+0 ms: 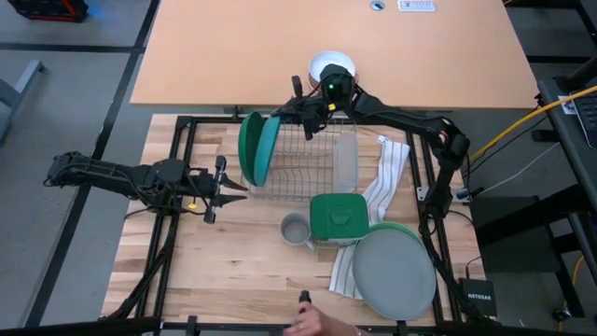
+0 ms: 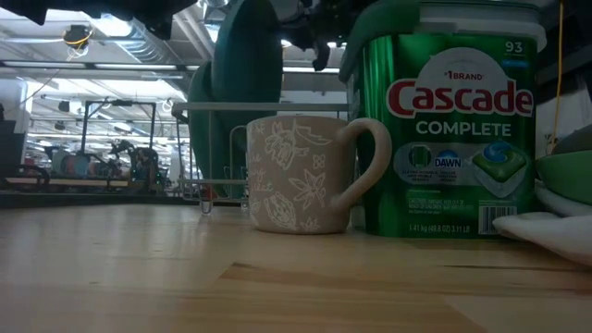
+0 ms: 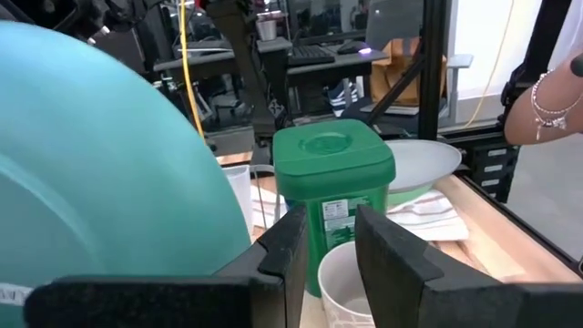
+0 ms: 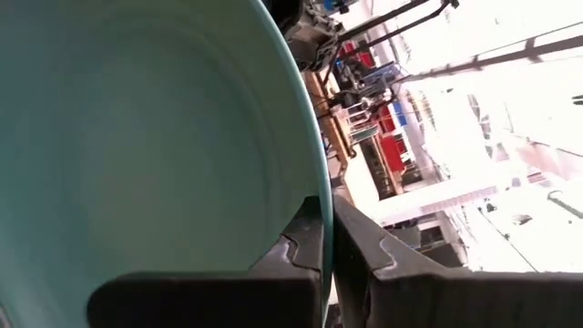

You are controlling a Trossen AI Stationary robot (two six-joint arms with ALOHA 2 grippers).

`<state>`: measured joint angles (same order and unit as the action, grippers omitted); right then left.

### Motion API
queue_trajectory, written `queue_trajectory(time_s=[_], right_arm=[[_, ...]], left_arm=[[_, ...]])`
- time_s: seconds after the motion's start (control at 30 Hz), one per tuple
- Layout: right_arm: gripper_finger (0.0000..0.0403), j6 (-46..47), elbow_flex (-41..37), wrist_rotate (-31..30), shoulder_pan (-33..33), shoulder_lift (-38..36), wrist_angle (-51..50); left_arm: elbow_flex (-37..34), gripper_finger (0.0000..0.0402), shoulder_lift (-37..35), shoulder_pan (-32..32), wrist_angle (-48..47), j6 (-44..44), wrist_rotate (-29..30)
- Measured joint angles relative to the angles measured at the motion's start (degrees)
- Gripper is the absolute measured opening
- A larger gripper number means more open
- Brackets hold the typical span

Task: Sort dishes
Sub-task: Put the blue plate in the dish rack

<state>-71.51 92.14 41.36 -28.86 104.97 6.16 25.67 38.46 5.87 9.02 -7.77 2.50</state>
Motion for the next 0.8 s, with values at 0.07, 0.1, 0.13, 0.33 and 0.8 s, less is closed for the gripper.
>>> queue_trajectory(time_s=[0.07, 0.1, 0.13, 0.33, 0.8], right_arm=[[0.0008, 0.01, 0.00, -0.05, -0.03, 0.31, -0.22], [0.0008, 0.01, 0.00, -0.19, -0.04, 0.33, -0.82], [0.0008, -0.06, 0.00, -0.19, -0.04, 0.32, -1.25], [0.0008, -0.85, 0.00, 0.26, -1.24, 0.30, -3.38], [0.0007, -0.85, 0.02, 6.89, -3.44, 3.10, -3.02]], left_arm=[[0.00, 0.0084, -0.01, 0.00, -0.32, 0.19, 0.01], [0.00, 0.0084, -0.01, 0.00, -0.61, 0.36, 0.00], [0.00, 0.0084, 0.00, 0.00, -0.98, 0.44, 0.00], [0.00, 0.0084, 0.00, 0.02, -1.19, 0.48, 0.00], [0.00, 0.0084, 0.00, 0.01, -1.04, 0.97, 0.02]])
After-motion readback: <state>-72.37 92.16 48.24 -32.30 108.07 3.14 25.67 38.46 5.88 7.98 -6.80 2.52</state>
